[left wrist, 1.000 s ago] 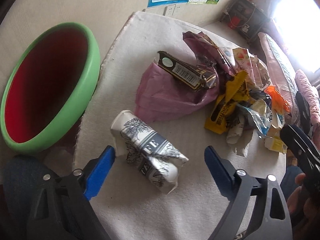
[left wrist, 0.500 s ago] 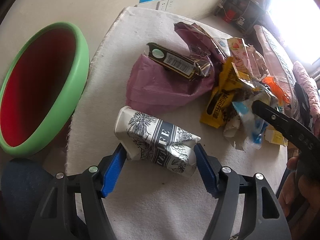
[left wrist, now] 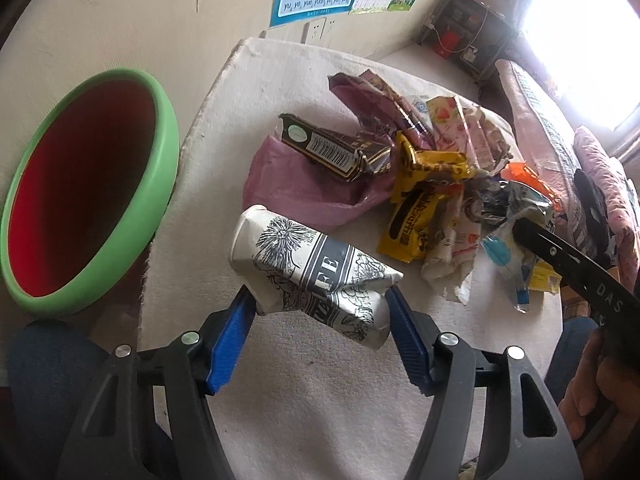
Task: Collect trash
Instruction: 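Carry both items to the green-rimmed red bin and open both grippers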
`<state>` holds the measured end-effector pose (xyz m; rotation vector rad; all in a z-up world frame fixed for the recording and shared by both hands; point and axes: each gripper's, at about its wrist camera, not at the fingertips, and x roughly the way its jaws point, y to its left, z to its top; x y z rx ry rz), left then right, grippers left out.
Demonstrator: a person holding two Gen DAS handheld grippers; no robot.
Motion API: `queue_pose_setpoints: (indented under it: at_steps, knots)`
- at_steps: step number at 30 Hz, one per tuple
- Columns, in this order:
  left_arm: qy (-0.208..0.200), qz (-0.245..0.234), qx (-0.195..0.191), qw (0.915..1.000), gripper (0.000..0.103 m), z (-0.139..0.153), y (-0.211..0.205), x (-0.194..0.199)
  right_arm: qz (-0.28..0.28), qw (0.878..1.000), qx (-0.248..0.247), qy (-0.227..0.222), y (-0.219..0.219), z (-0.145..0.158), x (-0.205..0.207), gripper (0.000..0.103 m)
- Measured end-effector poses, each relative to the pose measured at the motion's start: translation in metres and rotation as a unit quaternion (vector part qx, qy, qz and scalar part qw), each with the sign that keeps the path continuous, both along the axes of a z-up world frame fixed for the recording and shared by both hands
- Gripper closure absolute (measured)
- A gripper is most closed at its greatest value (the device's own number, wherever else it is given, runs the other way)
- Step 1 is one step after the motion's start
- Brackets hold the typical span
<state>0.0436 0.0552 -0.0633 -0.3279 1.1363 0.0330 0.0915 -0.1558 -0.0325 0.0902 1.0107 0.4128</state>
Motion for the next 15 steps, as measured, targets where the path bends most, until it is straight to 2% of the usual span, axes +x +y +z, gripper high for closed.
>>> queue_pose_setpoints:
  at_steps: [10,15]
  knots:
    - [-0.021,-0.006,-0.002,0.9998,0.04,0.018,-0.007,-0.008,0.011,0.999,-0.008,-0.029,-0.004,0.019,-0.013,0.074]
    - [-0.036,-0.024,0.019,0.9989,0.04,0.03,-0.015,-0.012,0.015,0.999,-0.005,-0.041,-0.008,0.03,-0.019,0.074]
